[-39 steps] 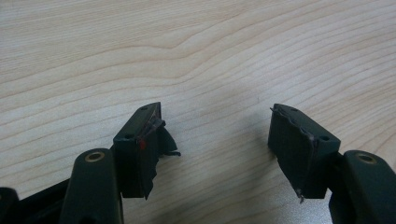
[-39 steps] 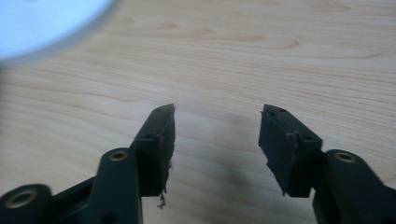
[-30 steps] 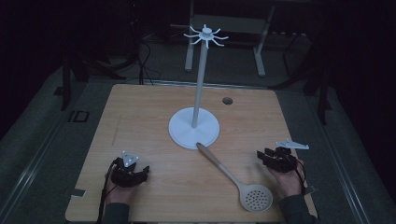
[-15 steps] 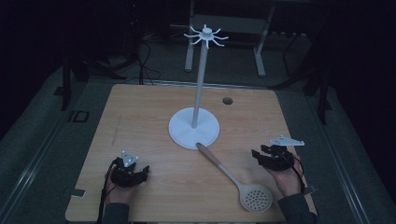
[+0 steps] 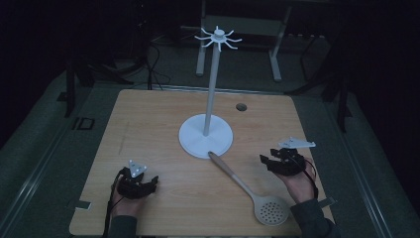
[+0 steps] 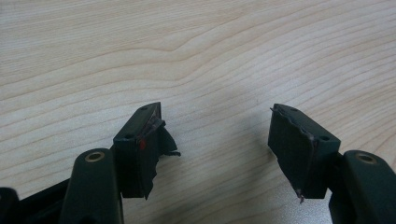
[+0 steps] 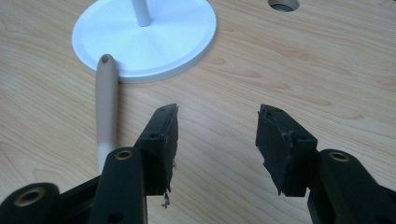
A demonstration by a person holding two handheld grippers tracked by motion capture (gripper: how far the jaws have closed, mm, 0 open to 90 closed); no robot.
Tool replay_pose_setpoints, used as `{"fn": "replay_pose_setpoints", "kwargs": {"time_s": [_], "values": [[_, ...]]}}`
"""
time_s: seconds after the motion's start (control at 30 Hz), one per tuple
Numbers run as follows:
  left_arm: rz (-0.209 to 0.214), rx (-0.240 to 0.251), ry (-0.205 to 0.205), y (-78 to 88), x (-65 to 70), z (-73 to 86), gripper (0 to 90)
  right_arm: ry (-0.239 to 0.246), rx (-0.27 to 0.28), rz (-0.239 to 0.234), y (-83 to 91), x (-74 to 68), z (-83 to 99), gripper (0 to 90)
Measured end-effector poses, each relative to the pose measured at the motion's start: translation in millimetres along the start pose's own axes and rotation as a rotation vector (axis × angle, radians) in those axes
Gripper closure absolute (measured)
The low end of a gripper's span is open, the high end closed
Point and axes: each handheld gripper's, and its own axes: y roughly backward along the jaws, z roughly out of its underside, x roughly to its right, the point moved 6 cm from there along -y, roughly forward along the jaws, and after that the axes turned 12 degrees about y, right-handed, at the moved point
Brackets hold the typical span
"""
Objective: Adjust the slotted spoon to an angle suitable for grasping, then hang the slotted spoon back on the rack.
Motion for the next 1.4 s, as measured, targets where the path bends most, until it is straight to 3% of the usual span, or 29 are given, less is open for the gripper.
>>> {"fn": "replay_pose_setpoints", "kwargs": {"time_s": [0.4, 0.73, 1.4], "values": [[0.001, 0.002, 0.003, 0.0, -0.1, -0.1, 35.9, 0.049, -0.053, 0.009, -6.1, -7.0, -11.7, 47.4], [0.001, 0.001, 0.001, -0.5, 0.0, 0.0, 35.9, 0.067, -0.064, 0.007, -6.6, -10.1, -20.5, 47.2], [0.0, 0.0, -0.004, -0.6, -0.1, -0.4, 35.9, 0.148, -0.097, -0.02, -10.7, -25.5, -39.9, 45.0]]}}
